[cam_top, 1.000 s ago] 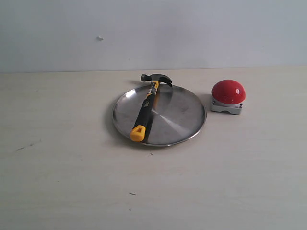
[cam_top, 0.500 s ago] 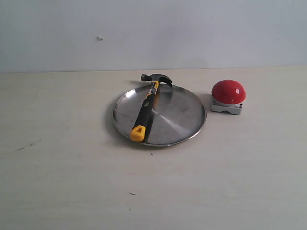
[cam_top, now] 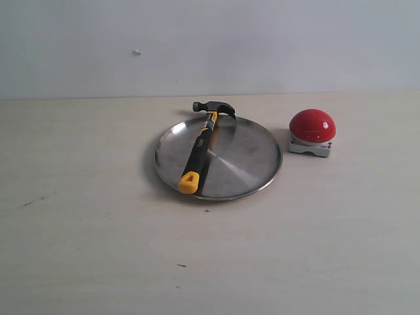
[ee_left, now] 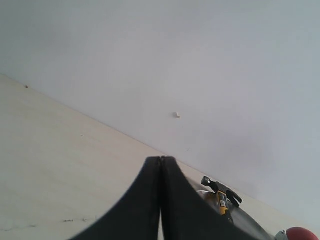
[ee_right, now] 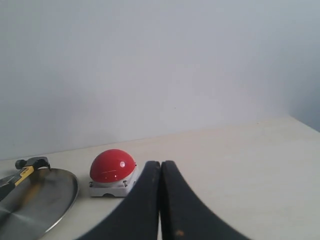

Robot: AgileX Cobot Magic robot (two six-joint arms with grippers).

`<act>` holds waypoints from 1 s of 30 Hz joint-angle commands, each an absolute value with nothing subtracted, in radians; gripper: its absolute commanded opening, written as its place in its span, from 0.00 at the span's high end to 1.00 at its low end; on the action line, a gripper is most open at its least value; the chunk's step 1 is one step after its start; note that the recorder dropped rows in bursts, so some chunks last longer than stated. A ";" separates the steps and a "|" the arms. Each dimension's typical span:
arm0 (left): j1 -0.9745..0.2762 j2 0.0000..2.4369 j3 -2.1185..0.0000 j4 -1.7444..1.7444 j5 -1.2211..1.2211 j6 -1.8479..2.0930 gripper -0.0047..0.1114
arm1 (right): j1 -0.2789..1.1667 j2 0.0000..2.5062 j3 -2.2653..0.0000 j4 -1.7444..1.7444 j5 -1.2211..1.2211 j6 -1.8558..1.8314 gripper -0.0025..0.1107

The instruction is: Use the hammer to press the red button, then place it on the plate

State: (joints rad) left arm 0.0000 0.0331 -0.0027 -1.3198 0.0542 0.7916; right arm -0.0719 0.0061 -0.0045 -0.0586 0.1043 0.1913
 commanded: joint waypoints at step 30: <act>0.001 0.035 0.000 -1.320 0.058 0.793 0.96 | -0.076 0.000 0.000 -0.005 0.141 0.185 0.98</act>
State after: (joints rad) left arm 0.0000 0.0331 -0.0027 -1.3198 0.0542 0.7916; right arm -0.0719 0.0061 -0.0045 -0.0135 0.1405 0.1931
